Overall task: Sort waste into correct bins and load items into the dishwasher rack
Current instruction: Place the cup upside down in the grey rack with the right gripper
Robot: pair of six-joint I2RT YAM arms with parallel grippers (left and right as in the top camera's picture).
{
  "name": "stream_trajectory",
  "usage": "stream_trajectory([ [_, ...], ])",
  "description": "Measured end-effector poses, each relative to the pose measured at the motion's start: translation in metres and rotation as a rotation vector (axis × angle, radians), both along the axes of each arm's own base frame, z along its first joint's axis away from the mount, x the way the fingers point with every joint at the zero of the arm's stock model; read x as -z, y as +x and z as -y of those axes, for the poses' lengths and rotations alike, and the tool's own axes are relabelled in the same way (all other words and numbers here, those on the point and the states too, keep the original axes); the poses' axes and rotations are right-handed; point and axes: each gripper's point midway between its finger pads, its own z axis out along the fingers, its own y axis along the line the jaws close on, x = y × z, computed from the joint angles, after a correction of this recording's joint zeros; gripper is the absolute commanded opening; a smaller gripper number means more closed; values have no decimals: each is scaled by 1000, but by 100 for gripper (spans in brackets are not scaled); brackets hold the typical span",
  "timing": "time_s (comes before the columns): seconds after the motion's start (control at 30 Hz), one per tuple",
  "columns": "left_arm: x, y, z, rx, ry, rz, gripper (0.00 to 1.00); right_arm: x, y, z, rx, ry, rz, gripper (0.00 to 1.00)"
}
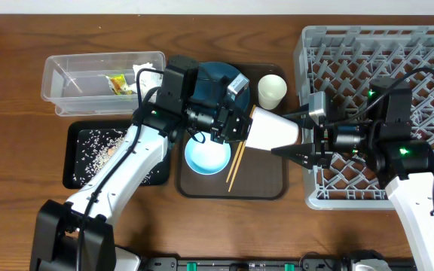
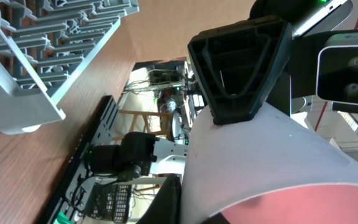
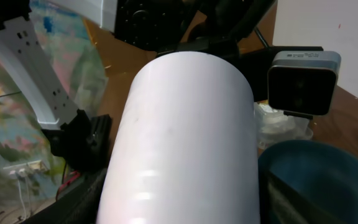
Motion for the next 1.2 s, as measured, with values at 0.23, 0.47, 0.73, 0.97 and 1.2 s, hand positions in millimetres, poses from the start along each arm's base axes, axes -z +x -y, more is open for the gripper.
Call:
stream_trajectory([
  [0.23, 2, 1, 2, -2, -25, 118, 39, 7, -6, -1, 1, -16, -65, 2],
  [0.47, 21, 16, 3, -98, 67, 155, 48, 30, 4, 6, 108, -117, -165, 1],
  [0.73, 89, 23, -22, -232, 405, 107, 54, 60, 29, 28, 347, -259, -319, 1],
  [0.97, 123, 29, -77, -311, 635, 103, 56, 88, 40, 88, 696, -451, -548, 1],
  [1.2, 108, 30, -131, -429, 788, 226, 56, 42, 54, 182, 1145, -539, -583, 1],
])
